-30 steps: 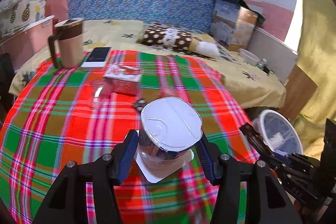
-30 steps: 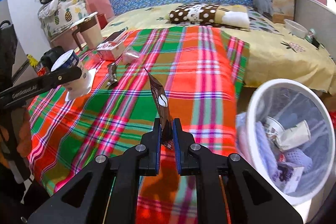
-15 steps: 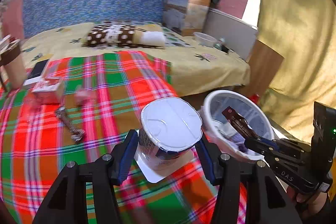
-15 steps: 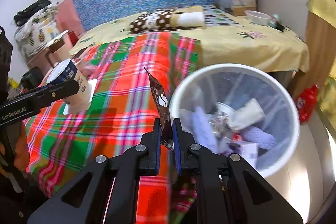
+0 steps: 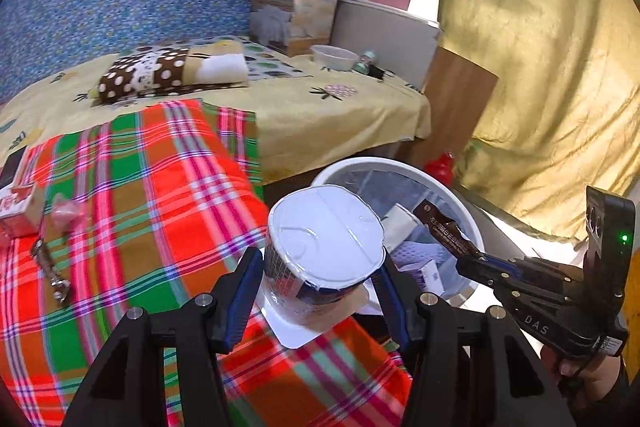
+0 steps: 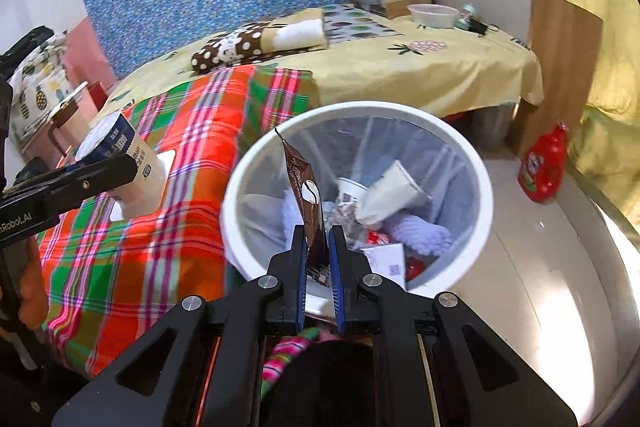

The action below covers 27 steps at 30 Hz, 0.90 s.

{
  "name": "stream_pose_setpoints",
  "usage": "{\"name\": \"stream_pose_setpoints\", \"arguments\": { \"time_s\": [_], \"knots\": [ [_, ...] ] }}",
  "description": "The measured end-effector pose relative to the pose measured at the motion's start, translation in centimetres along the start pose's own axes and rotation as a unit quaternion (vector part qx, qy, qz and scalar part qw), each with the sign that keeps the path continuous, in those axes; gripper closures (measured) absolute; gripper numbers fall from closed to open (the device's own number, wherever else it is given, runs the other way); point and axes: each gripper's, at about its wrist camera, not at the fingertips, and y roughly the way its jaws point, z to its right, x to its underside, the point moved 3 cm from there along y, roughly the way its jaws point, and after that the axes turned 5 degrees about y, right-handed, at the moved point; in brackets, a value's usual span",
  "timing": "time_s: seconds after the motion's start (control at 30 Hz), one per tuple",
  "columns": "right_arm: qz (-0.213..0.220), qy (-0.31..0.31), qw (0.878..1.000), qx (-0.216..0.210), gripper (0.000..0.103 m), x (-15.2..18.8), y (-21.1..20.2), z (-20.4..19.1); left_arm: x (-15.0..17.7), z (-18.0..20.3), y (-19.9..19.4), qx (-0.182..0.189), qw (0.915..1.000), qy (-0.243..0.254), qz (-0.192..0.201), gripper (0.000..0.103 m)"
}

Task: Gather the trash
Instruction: 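Carry the snack wrapper and white lidded cup over the white bin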

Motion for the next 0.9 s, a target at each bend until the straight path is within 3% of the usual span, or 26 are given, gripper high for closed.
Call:
{"name": "stream_pose_setpoints", "arguments": {
  "time_s": [0.77,0.83,0.9],
  "knots": [
    [-0.031,0.024,0.999,0.03,0.089,-0.2,1.7,3.8,-1.3,5.5,7.0,0.057,0.9964,0.046,-0.042,0.047],
    [-0.029,0.024,0.999,0.036,0.084,-0.3,1.7,4.1,-1.3,5.7,7.5,0.062,0.9959,0.048,-0.046,0.047],
    [-0.026,0.025,0.999,0.036,0.071,-0.4,1.7,4.2,-1.3,6.0,8.0,0.064,0.9955,0.051,-0.048,0.047]
  ]
}}
